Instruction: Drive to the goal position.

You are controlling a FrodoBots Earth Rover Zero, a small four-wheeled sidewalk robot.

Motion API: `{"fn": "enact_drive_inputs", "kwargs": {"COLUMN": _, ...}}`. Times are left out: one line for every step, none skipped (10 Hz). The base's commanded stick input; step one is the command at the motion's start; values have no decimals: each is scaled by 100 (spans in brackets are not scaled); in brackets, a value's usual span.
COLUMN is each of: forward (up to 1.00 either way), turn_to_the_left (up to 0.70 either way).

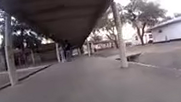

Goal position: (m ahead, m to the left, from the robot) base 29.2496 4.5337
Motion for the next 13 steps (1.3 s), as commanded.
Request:
{"fn": "enact_drive_inputs", "kwargs": {"forward": 70, "turn_to_the_left": 35}}
{"fn": "enact_drive_inputs", "kwargs": {"forward": 70, "turn_to_the_left": 21}}
{"fn": "enact_drive_inputs", "kwargs": {"forward": 70, "turn_to_the_left": 0}}
{"fn": "enact_drive_inputs", "kwargs": {"forward": 70, "turn_to_the_left": 0}}
{"fn": "enact_drive_inputs", "kwargs": {"forward": 70, "turn_to_the_left": 0}}
{"fn": "enact_drive_inputs", "kwargs": {"forward": 70, "turn_to_the_left": 0}}
{"fn": "enact_drive_inputs", "kwargs": {"forward": 70, "turn_to_the_left": 0}}
{"fn": "enact_drive_inputs", "kwargs": {"forward": 70, "turn_to_the_left": 0}}
{"fn": "enact_drive_inputs", "kwargs": {"forward": 70, "turn_to_the_left": 0}}
{"fn": "enact_drive_inputs", "kwargs": {"forward": 70, "turn_to_the_left": 0}}
{"fn": "enact_drive_inputs", "kwargs": {"forward": 70, "turn_to_the_left": 0}}
{"fn": "enact_drive_inputs", "kwargs": {"forward": 70, "turn_to_the_left": 0}}
{"fn": "enact_drive_inputs", "kwargs": {"forward": 70, "turn_to_the_left": 0}}
